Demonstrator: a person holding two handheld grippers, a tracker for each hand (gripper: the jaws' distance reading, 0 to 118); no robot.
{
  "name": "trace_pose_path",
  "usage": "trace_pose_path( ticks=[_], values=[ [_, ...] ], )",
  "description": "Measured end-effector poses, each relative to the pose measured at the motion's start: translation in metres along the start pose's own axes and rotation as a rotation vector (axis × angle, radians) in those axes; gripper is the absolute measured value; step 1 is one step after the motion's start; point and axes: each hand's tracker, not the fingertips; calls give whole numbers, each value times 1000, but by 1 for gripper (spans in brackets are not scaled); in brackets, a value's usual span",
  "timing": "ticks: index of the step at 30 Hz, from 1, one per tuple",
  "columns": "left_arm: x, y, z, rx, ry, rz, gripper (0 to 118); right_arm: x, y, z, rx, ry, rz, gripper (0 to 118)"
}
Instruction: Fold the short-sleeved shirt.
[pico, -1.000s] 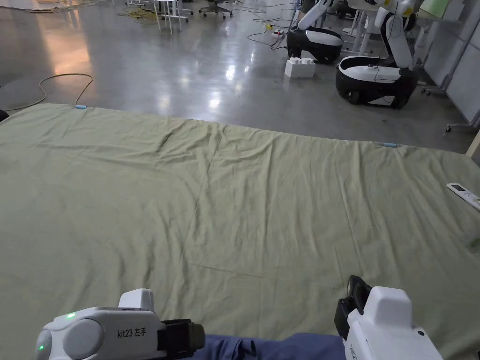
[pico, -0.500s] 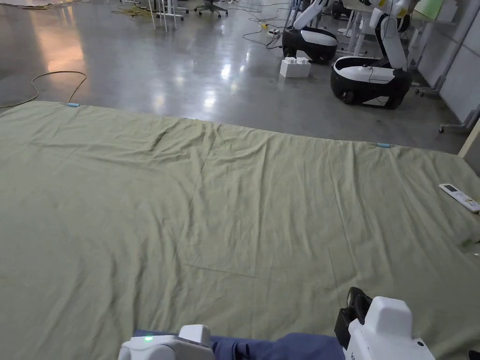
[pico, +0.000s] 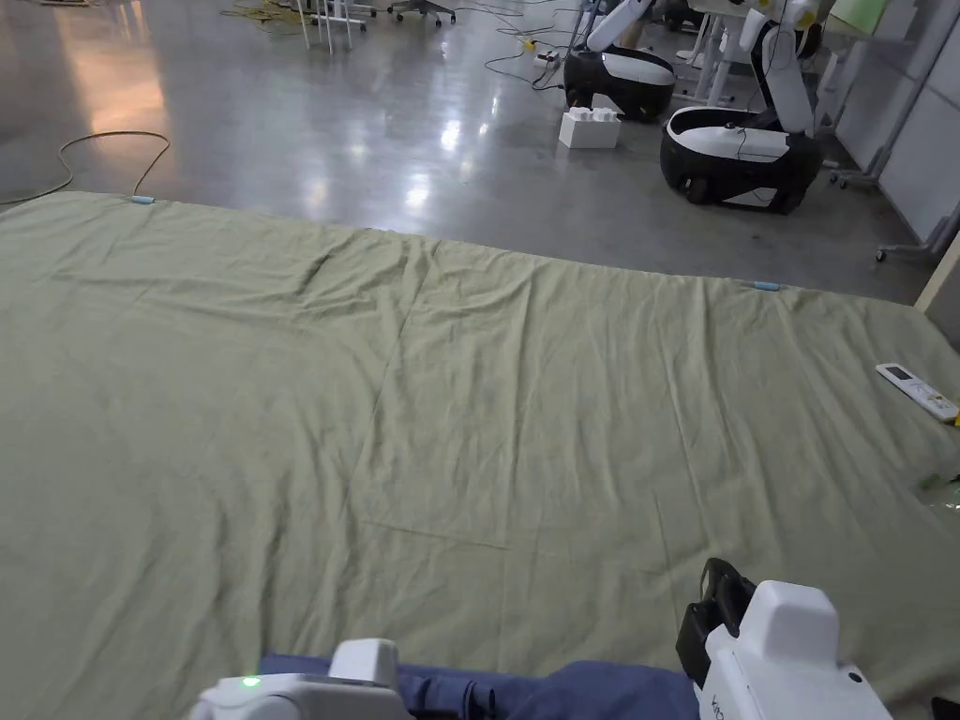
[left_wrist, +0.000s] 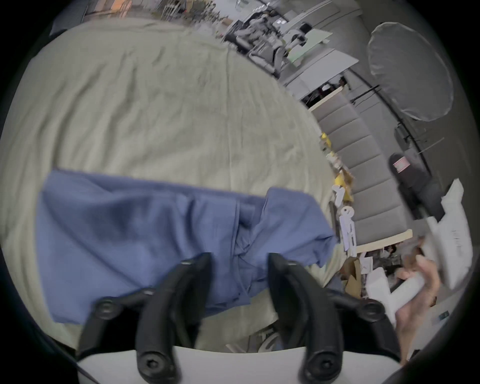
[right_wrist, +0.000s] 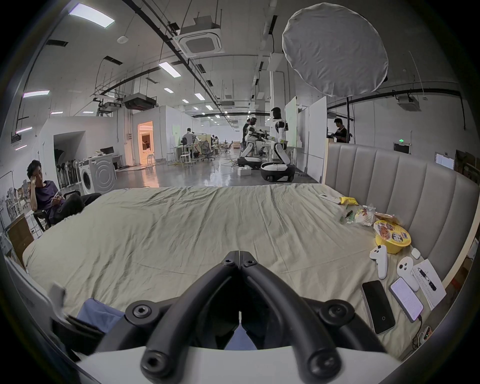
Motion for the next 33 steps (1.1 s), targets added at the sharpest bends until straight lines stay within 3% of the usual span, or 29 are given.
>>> trace_pose_path(
  ticks=[2,5,10,13,20,22,26,30,33],
  values=[
    [-17,9,29,55,-24,15,77,1,3,0,6,3,0,0],
    [-50,20,68,139,-15,50,83,0,6,0,16,8,3,0],
    [-119,19,91,163,34,133,84,-4,10,-2,30,17,5,0],
    [-157,10,81,120,-23,222,83,-8,13,-3,44,19,3,0],
    [-175,-4,48,108,-124,277,78,-15,19,-3,59,27,19,0],
    [-178,-1,43,109,-180,321,68,-15,17,-1,64,22,21,1],
    [-187,-5,26,88,-171,320,22,-16,14,2,71,12,19,0],
    [-196,-9,23,104,-235,418,15,-16,13,3,64,11,22,0],
    [-208,-3,29,132,-220,380,13,-15,13,4,64,7,27,0]
  ],
)
